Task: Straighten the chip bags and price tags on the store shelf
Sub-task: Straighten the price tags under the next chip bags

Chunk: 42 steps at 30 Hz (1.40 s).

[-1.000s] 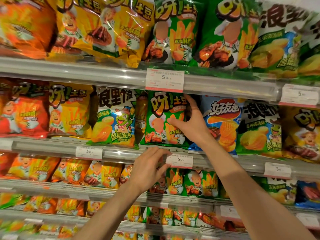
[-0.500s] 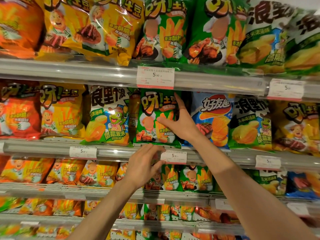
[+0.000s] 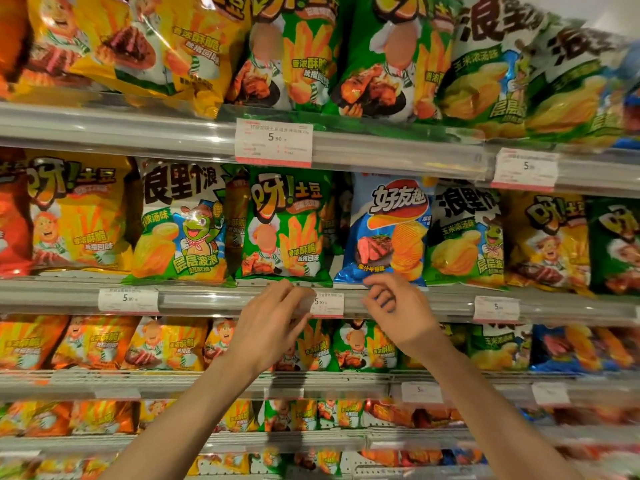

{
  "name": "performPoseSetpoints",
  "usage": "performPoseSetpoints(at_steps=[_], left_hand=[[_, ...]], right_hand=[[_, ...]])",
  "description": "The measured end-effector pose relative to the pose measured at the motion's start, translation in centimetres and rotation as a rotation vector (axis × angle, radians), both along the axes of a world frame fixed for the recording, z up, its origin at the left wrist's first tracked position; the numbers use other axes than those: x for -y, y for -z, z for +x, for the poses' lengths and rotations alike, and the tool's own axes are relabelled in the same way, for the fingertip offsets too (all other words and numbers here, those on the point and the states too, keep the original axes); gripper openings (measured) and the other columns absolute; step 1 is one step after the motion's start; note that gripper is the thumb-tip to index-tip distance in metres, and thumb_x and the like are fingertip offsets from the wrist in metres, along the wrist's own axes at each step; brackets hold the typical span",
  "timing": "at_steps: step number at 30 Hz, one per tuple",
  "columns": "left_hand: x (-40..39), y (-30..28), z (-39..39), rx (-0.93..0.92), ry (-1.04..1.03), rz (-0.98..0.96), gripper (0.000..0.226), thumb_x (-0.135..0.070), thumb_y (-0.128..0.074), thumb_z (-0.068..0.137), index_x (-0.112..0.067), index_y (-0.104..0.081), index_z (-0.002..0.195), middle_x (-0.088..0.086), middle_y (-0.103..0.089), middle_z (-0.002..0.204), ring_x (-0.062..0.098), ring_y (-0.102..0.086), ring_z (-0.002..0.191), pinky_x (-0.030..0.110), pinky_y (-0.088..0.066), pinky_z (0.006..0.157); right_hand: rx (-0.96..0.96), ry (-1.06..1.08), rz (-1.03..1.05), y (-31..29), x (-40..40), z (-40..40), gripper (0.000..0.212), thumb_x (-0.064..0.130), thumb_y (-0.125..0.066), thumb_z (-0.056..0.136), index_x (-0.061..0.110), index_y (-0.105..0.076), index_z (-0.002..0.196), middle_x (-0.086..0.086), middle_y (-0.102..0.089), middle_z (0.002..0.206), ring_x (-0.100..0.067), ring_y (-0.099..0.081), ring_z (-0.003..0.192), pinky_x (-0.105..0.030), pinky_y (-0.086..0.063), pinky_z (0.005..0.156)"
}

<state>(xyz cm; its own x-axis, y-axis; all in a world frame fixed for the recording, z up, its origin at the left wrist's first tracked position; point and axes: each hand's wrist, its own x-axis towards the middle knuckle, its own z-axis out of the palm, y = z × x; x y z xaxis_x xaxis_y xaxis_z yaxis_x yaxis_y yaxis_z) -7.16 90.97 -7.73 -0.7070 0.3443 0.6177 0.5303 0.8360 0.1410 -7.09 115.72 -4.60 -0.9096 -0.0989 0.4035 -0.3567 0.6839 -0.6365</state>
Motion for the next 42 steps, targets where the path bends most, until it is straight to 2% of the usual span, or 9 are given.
performPoseSetpoints(at_steps=[5,9,13,17,22,25,31,37,42], left_hand=[[-1.2,-0.4,-0.8,0.031,0.026,0.033,0.036,-0.039,-0.073,0.084,-0.026,-0.060,0.115,-0.008,-0.060,0.096,0.016,-0.059,0.088,0.030,-0.050,0.062],[-1.1,-0.4,-1.2,0.048,0.046,0.095,0.035,-0.040,-0.076,0.081,-0.029,-0.062,0.111,-0.012,-0.061,0.093,0.013,-0.060,0.085,0.027,-0.048,0.061],[-1.0,-0.3,-1.3,0.060,0.049,0.118,0.035,-0.042,-0.076,0.081,-0.030,-0.062,0.110,-0.014,-0.061,0.091,0.010,-0.060,0.084,0.026,-0.048,0.060],[-1.0,-0.3,-1.4,0.055,0.052,0.117,0.035,-0.043,-0.076,0.081,-0.031,-0.062,0.111,-0.014,-0.060,0.089,0.009,-0.059,0.082,0.025,-0.047,0.059],[-0.8,-0.2,-1.4,0.050,0.062,0.119,0.034,-0.043,-0.075,0.082,-0.032,-0.061,0.111,-0.014,-0.061,0.090,0.009,-0.059,0.083,0.028,-0.050,0.059],[-0.7,-0.2,-1.4,0.052,0.067,0.126,0.034,-0.042,-0.075,0.082,-0.032,-0.061,0.111,-0.015,-0.060,0.090,0.008,-0.059,0.083,0.028,-0.051,0.060],[-0.7,-0.3,-1.3,0.064,0.065,0.122,0.034,-0.043,-0.075,0.082,-0.033,-0.061,0.111,-0.017,-0.059,0.089,0.007,-0.059,0.082,0.026,-0.050,0.060],[-0.7,-0.6,-1.2,0.084,0.061,0.123,0.034,-0.044,-0.074,0.082,-0.032,-0.061,0.112,-0.018,-0.058,0.090,0.006,-0.056,0.083,0.023,-0.046,0.062],[-0.7,-0.9,-0.8,0.117,0.073,0.134,0.034,-0.041,-0.073,0.084,-0.028,-0.062,0.114,-0.013,-0.062,0.095,0.009,-0.058,0.089,0.025,-0.048,0.067]], right_hand=[[-0.088,0.006,0.080,0.8,-2.5,0.5,0.021,0.022,-0.068,0.092,0.023,-0.064,0.112,0.007,-0.056,0.089,-0.012,-0.056,0.075,-0.031,-0.052,0.069],[-0.108,0.146,-0.058,-1.4,-3.4,0.1,0.014,0.027,-0.071,0.089,0.028,-0.062,0.100,0.009,-0.060,0.087,-0.008,-0.059,0.078,-0.034,-0.056,0.071],[-0.176,0.243,-0.155,-4.7,-5.0,-1.8,0.052,0.041,-0.075,0.084,0.025,-0.050,0.127,0.006,-0.057,0.112,-0.008,-0.058,0.098,-0.030,-0.056,0.082],[-0.001,0.077,-0.215,-6.1,-4.6,-4.0,0.097,0.043,-0.084,0.074,0.039,-0.021,0.147,0.007,-0.049,0.134,-0.012,-0.055,0.116,-0.031,-0.050,0.093],[0.042,0.045,-0.249,-5.7,-4.0,-4.9,0.105,0.037,-0.090,0.066,0.046,-0.015,0.139,0.006,-0.054,0.134,-0.013,-0.055,0.122,-0.040,-0.047,0.107],[-0.010,0.051,-0.248,-5.8,-3.6,-5.0,0.118,0.031,-0.089,0.071,0.041,-0.004,0.153,0.001,-0.052,0.139,-0.014,-0.055,0.123,-0.038,-0.049,0.104],[-0.002,0.050,-0.248,-6.1,-3.2,-6.2,0.110,0.033,-0.086,0.074,0.033,-0.011,0.155,0.001,-0.053,0.139,-0.015,-0.058,0.122,-0.044,-0.052,0.102],[0.039,0.051,-0.234,-5.1,-3.7,-6.3,0.105,0.030,-0.082,0.080,0.029,-0.010,0.157,0.004,-0.053,0.138,-0.008,-0.055,0.117,-0.014,-0.047,0.087],[0.024,0.156,-0.182,-4.8,-3.5,-5.4,0.113,0.064,-0.078,0.066,0.034,-0.014,0.154,-0.001,-0.046,0.143,-0.019,-0.048,0.131,-0.049,-0.046,0.106]])
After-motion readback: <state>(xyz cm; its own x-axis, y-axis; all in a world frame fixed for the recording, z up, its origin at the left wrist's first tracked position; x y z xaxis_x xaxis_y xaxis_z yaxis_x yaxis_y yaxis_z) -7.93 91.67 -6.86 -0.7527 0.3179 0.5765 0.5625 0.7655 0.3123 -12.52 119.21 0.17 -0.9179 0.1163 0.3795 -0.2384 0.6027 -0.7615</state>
